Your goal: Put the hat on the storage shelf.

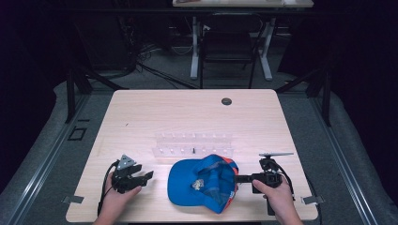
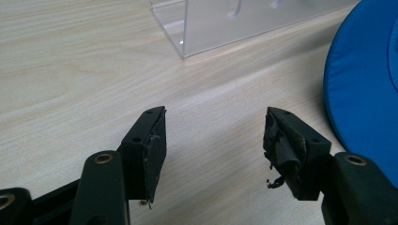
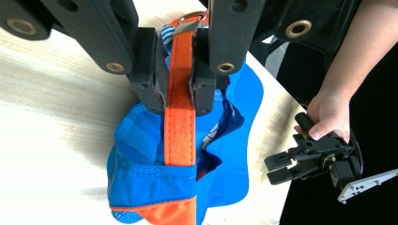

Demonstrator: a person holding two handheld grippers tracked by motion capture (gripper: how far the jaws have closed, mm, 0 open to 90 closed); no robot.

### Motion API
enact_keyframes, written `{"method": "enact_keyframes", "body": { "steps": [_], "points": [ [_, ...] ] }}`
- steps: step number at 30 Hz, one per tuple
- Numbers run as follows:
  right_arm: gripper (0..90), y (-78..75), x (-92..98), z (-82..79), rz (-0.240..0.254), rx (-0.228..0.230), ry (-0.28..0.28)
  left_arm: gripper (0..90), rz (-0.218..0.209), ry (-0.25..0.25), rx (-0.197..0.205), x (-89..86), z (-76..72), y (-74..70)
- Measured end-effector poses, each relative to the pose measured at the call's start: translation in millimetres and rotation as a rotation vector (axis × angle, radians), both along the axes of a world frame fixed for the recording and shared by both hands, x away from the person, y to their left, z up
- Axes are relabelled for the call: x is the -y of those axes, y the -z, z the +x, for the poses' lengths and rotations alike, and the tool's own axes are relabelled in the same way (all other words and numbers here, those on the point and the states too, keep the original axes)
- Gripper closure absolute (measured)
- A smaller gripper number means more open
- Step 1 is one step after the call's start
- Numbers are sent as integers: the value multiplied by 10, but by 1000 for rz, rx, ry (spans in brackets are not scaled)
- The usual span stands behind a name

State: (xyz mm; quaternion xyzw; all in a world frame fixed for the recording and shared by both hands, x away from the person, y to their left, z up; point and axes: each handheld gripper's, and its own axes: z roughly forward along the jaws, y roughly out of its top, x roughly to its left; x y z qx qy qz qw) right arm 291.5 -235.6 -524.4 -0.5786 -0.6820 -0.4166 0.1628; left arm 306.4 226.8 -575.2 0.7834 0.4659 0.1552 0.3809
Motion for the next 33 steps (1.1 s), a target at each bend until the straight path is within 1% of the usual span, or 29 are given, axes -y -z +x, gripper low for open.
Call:
{"method": "enact_keyframes", "body": {
  "steps": [1,3,4,5,7,8,9,10,11,14,16,18,19,22,23,25,26,27,28,32,33],
  "points": [
    [772,-18,1,7,7,7,-5,401,0,0,0,0,0,0],
    [772,-73,0,15,0,4,-9,401,-1,0,-1,0,-1,-1],
    [772,-102,-10,15,5,1,3,401,-1,0,-1,-1,-1,-1],
    [772,-139,-4,28,4,4,-14,401,0,0,0,-1,-1,-1],
    [772,-195,-14,38,8,6,-12,401,-1,0,-1,0,0,0],
    [772,-218,-12,47,7,9,-22,401,0,2,-1,0,-1,0],
    [772,-260,-29,51,8,8,-5,401,0,2,-1,1,-1,0],
    [772,-294,-27,63,3,9,-21,401,0,3,-1,2,-1,0],
    [773,-325,-27,73,11,10,-31,401,0,3,-1,2,-1,0],
    [773,-425,-47,103,2,12,-41,401,-5,1,-2,4,-2,0],
    [773,-491,-67,122,4,14,-45,401,-4,2,-3,4,-4,-1],
    [773,-527,-83,137,11,16,-49,404,-4,3,-3,5,-3,-1],
    [773,-559,-93,148,-1,14,-58,404,-2,5,-2,4,-2,-1],
    [774,-625,-124,163,2,14,-55,404,-2,7,-4,5,-3,-1],
    [773,-657,-128,171,-3,13,-62,404,-2,7,-4,6,-3,-2],
    [773,-700,-135,178,-7,14,-62,404,-3,8,-5,7,-3,-2],
    [774,-724,-144,179,-2,14,-54,404,-3,8,-5,8,-3,-2],
    [773,-753,-145,182,-8,15,-60,404,-4,8,-5,9,-4,-1],
    [773,-778,-148,187,-5,18,-67,404,-4,8,-5,10,-4,-1],
    [774,-880,-164,200,4,24,-62,406,-4,10,-8,13,-6,-1],
    [774,-902,-166,204,12,26,-65,406,-1,9,-9,14,-7,-4]
  ]
}}
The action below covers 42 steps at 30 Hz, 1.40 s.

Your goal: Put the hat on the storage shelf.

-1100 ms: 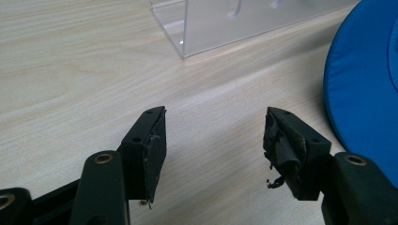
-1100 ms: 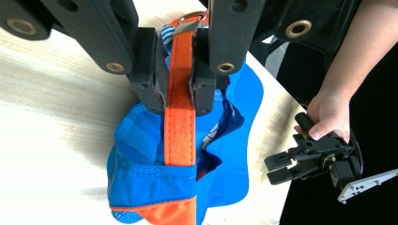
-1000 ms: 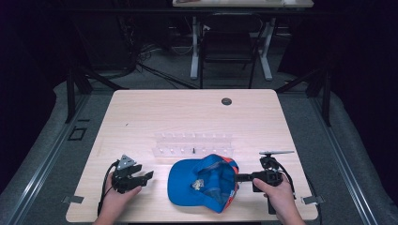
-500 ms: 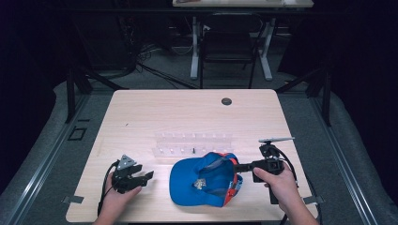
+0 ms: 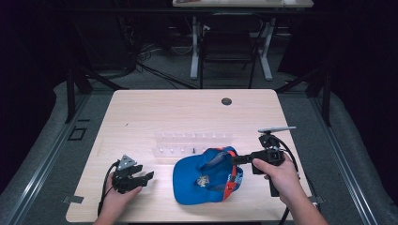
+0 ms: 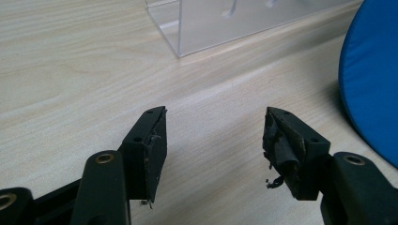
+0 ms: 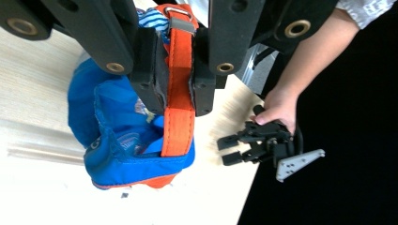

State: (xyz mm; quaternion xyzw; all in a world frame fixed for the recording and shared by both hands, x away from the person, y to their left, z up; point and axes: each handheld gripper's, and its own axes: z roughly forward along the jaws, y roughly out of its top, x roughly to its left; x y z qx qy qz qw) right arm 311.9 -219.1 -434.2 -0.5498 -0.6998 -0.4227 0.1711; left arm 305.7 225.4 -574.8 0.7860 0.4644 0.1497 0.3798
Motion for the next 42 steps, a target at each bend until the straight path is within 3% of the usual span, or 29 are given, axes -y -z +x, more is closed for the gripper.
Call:
{"method": "enact_keyframes", "body": {
  "steps": [25,42],
  "points": [
    [774,-486,-264,76,76,29,-54,414,-6,5,6,10,-1,5],
    [775,-750,-353,108,84,60,-55,416,-3,11,3,12,-1,4]
  ]
}}
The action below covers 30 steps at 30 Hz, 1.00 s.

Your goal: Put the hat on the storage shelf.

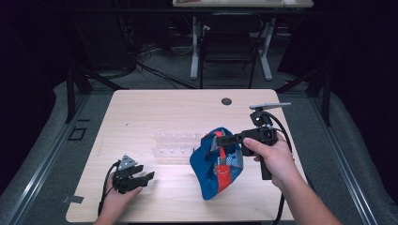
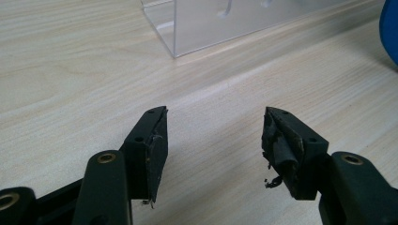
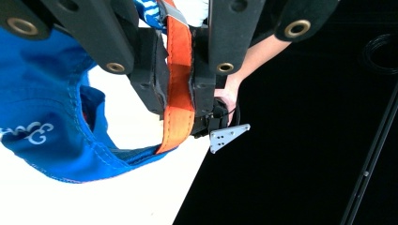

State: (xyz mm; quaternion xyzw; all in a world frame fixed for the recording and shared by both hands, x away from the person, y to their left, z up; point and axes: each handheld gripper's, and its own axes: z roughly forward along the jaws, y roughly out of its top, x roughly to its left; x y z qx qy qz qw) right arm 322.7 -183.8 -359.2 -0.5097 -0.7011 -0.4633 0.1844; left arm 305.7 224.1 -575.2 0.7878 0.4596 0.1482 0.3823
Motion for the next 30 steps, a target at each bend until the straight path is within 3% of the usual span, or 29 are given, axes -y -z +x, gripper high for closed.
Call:
{"method": "enact_keyframes", "body": {
  "steps": [8,17,30],
  "points": [
    [774,-58,42,37,13,-4,24,415,2,2,2,-1,2,-2],
    [775,-190,31,117,66,-4,41,415,0,2,2,0,0,-3],
    [775,-363,-60,222,68,27,57,419,-7,3,5,16,-8,-8]
  ]
}}
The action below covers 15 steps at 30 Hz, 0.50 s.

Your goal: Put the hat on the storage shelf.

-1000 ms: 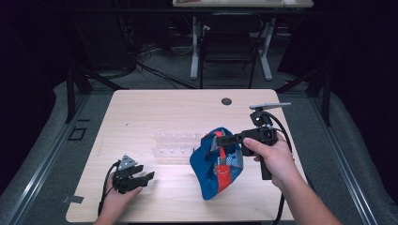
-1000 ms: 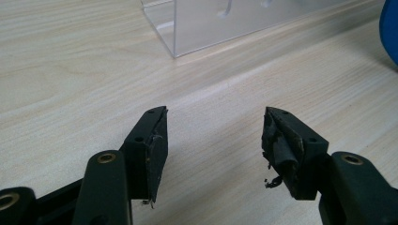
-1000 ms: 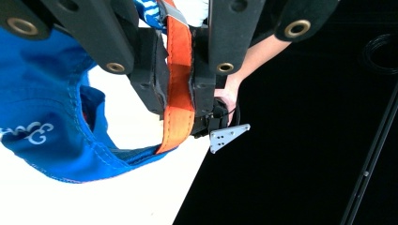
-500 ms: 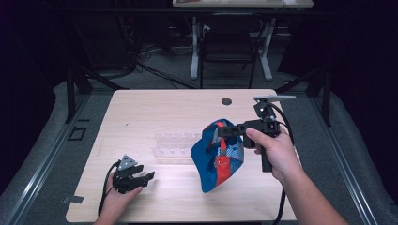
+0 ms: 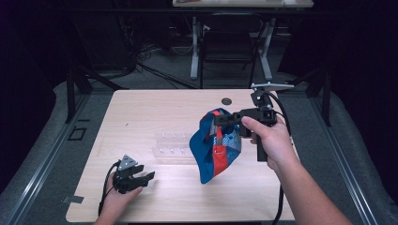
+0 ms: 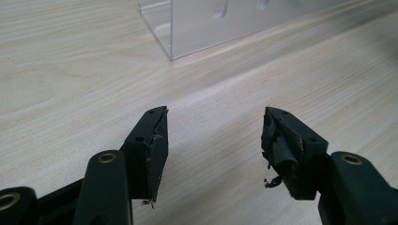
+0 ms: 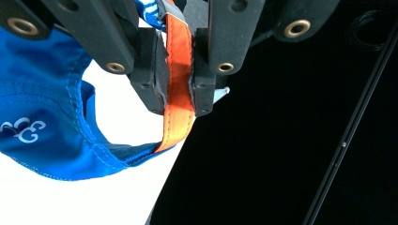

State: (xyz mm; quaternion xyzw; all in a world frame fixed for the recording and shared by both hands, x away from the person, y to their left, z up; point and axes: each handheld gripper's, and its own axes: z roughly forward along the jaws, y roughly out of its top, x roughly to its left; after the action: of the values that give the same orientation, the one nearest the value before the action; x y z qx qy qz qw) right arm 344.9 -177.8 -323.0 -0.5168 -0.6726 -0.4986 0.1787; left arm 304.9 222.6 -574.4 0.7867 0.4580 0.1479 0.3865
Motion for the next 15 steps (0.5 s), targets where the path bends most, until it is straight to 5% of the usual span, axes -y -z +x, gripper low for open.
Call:
{"method": "enact_keyframes", "body": {
  "steps": [15],
  "points": [
    [775,-122,-56,145,17,17,33,430,-12,36,29,92,-45,-63]
  ]
}}
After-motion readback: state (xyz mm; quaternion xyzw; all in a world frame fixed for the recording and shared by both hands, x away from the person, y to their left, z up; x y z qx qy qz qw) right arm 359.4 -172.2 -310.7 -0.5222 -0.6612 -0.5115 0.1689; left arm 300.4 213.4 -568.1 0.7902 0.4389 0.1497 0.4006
